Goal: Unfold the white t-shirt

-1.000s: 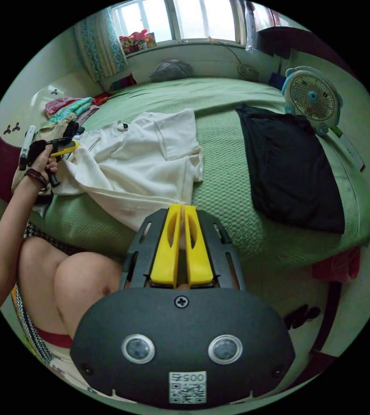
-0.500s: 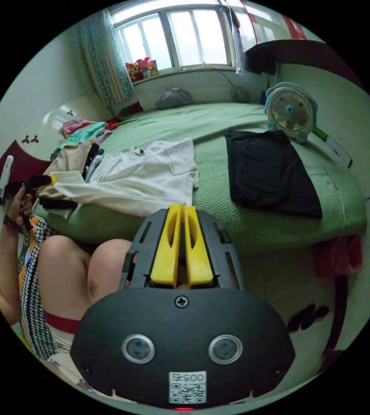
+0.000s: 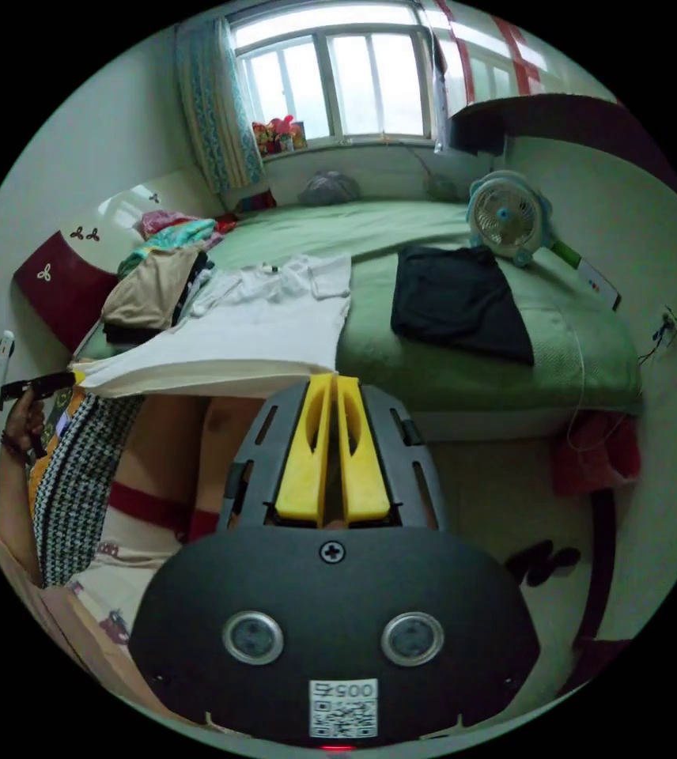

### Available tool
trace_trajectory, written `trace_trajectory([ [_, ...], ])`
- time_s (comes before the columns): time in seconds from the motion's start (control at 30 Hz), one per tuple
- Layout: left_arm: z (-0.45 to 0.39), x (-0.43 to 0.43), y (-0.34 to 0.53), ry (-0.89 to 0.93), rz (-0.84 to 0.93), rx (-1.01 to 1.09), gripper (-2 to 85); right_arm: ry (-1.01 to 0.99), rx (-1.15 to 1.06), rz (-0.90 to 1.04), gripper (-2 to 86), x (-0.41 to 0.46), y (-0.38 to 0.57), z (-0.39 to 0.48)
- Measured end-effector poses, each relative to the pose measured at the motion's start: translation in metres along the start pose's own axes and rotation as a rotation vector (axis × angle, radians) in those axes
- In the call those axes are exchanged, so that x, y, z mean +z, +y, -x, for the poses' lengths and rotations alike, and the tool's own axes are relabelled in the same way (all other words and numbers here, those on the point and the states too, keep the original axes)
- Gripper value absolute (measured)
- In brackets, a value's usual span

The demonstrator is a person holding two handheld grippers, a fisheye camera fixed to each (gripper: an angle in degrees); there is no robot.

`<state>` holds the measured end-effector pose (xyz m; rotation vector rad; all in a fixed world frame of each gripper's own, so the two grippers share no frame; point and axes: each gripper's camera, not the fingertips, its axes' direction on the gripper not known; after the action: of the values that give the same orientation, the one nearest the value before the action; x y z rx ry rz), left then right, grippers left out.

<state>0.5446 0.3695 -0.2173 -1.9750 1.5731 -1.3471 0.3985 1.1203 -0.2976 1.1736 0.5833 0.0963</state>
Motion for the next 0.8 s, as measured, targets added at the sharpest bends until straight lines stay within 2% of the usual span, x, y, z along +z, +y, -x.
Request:
trace_trajectory([
  [0.07,0.006,0.012,0.007,0.012,0.075,-0.040,1.4,-0.013,-0.014,0.129,-1.2,0.017,0.001,-0.002],
  [0.17,0.014,0.019,0.012,-0.056,0.124,-0.088,0.6,-0.003,0.016,0.202,0.9,0.030,-0.001,-0.010],
  [0.23,0.018,0.016,0.010,-0.141,0.115,-0.101,0.3,0.019,0.043,0.208,2.3,0.036,-0.007,-0.016],
  [0.37,0.018,0.014,-0.004,-0.097,0.059,-0.087,1.1,0.003,0.081,0.174,3.5,0.052,-0.034,-0.021],
  [0.57,-0.016,0.032,-0.050,-0.011,-0.019,0.061,5.3,-0.037,0.005,0.134,4.6,0.102,-0.098,0.015],
  [0.8,-0.064,0.073,-0.130,-0.082,-0.146,0.239,9.1,0.019,-0.173,0.119,8.4,0.181,-0.185,0.065],
])
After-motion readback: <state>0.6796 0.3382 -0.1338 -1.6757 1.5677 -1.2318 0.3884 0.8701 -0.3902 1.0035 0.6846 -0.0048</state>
